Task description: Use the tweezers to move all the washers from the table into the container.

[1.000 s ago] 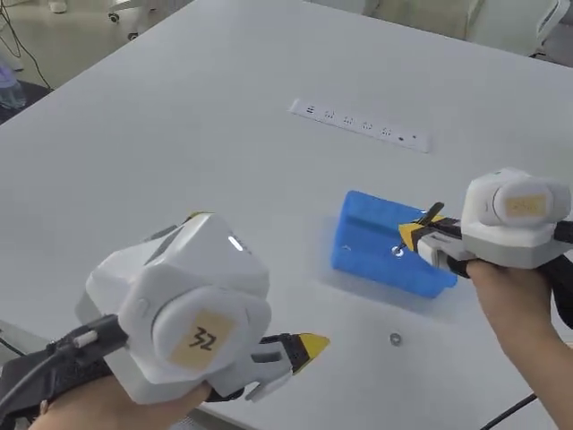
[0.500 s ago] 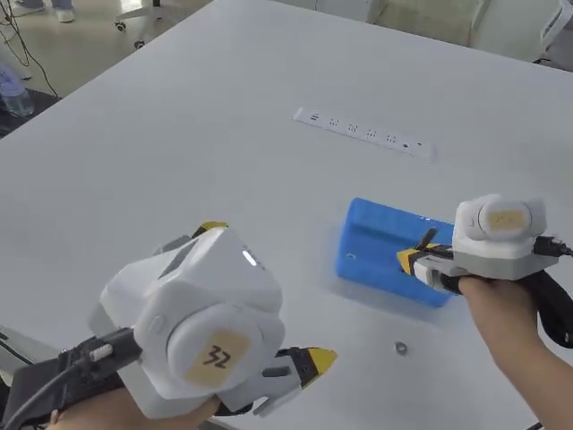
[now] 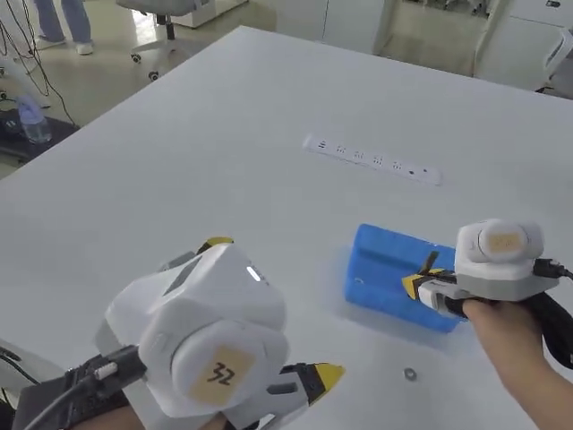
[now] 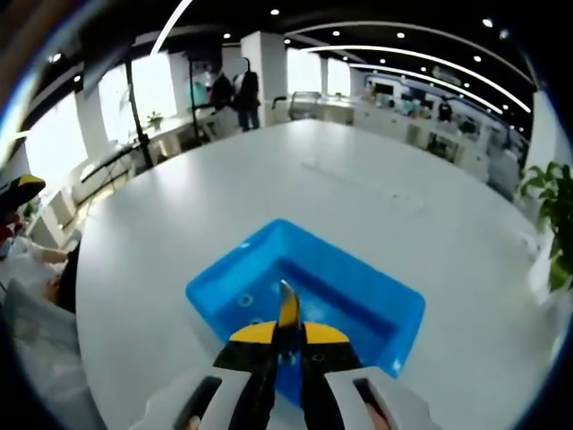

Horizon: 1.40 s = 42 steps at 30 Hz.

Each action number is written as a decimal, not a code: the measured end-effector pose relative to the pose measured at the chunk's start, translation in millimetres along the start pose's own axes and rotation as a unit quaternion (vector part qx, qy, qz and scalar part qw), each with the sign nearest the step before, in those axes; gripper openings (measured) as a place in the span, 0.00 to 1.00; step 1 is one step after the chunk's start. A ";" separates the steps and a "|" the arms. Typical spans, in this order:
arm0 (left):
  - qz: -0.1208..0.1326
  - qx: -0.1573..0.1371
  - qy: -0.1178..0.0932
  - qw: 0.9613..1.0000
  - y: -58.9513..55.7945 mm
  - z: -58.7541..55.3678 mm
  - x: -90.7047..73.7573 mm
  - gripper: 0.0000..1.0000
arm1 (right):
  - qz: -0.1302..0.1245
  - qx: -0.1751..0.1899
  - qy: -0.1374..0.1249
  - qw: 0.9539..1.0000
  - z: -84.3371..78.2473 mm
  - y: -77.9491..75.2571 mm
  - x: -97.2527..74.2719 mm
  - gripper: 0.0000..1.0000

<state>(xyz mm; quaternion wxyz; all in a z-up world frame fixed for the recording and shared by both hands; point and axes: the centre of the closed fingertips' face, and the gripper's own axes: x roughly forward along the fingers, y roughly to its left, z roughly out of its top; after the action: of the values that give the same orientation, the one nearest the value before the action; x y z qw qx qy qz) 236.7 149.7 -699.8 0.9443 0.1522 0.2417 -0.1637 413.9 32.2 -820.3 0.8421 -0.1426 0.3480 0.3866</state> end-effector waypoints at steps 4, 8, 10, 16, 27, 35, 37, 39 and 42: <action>0.005 -0.007 0.001 1.000 -0.3 -3.5 -8.5 0.99 | -0.005 -0.006 -0.017 1.000 7.8 4.1 -12.5 0.05; 0.015 -0.011 0.003 1.000 1.1 -9.2 -13.8 0.99 | -0.008 -0.002 -0.038 0.999 19.7 4.3 -26.0 0.05; 0.017 -0.016 0.003 1.000 1.5 -10.7 -14.8 0.99 | -0.007 -0.001 -0.050 0.999 25.6 7.4 -37.7 0.05; 0.025 -0.023 0.002 0.999 3.2 -11.7 -17.6 0.99 | -0.003 -0.005 -0.081 0.997 41.9 14.1 -61.9 0.05; 0.031 -0.024 -0.006 0.999 2.8 -12.6 -24.0 0.99 | 0.002 -0.002 -0.112 0.994 45.7 34.9 -99.4 0.05; 0.034 -0.030 -0.002 0.999 0.5 -18.0 -27.3 0.99 | 0.006 0.004 -0.084 0.996 14.4 48.0 -97.6 0.05; 0.035 -0.029 -0.001 0.999 1.0 -19.1 -28.7 0.99 | 0.008 0.005 -0.075 0.997 5.3 52.9 -94.9 0.05; 0.036 -0.029 0.001 0.999 1.4 -20.6 -29.5 0.99 | 0.011 0.007 -0.067 0.998 -2.7 54.9 -90.7 0.05; 0.037 -0.030 0.005 0.999 2.4 -23.5 -30.6 0.99 | 0.013 0.014 -0.056 0.998 -12.8 52.9 -83.7 0.05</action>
<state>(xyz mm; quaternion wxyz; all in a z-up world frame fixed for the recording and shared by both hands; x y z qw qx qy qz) 202.7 167.7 -703.6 0.9526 0.1338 0.2450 -0.1206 329.7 14.4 -769.7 0.8571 -0.1040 0.3076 0.4000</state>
